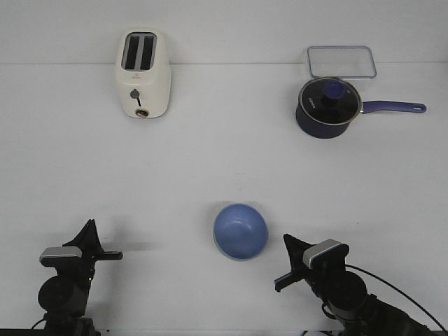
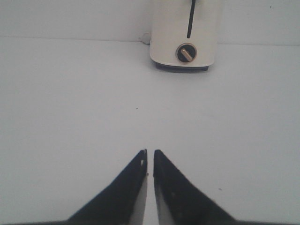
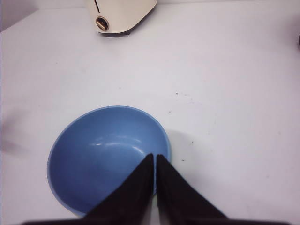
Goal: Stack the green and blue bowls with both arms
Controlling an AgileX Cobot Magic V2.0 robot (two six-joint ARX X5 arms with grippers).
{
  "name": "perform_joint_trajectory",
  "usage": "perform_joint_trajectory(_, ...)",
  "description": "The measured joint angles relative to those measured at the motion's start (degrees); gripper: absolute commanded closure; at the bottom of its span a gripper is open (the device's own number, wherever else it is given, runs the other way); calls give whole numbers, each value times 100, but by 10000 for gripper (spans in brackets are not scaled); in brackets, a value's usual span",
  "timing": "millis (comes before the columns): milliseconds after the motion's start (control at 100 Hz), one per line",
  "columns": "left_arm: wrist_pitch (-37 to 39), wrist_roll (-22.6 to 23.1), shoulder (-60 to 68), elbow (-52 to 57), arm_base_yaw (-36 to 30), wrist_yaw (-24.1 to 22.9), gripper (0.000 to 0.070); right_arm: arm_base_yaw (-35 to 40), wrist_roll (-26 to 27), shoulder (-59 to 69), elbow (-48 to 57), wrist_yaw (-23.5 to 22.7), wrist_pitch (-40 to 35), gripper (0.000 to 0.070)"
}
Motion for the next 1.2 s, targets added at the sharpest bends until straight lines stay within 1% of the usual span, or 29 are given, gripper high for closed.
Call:
perform_joint_trajectory(400,0,0,0,0,0,0,685,0,0,0,0,4,0,691)
perform_joint_trajectory(440,0,0,0,0,0,0,685,-4,-11,0,0,76,7,691)
perform_joint_trajectory(510,0,0,0,0,0,0,685,-109,-144,-11,-2,365,24,690)
perform_joint_trajectory(580,2,0,0,0,0,0,685,-481,-380,-85,-22,367,46,691)
perform_joint_trajectory(690,2,0,0,0,0,0,685,-1434,-817,-424,-345,-83,385,690)
perform_joint_trajectory(820,2,0,0,0,0,0,685,-2946,-1491,-1189,-1134,-863,1071,690)
perform_joint_trajectory(920,2,0,0,0,0,0,685,-4122,-1858,-1928,-1727,-1480,1086,690)
perform_joint_trajectory(1010,2,0,0,0,0,0,685,-4999,-2046,-2402,-2122,-1832,1158,690)
perform_joint_trajectory(1090,2,0,0,0,0,0,685,-5436,-2170,-2603,-2450,-2070,1392,691)
perform_joint_trajectory(1140,2,0,0,0,0,0,685,-5536,-2225,-2594,-2632,-2162,1515,691)
perform_joint_trajectory(1200,2,0,0,0,0,0,685,-5574,-2302,-2583,-2693,-2223,1449,690)
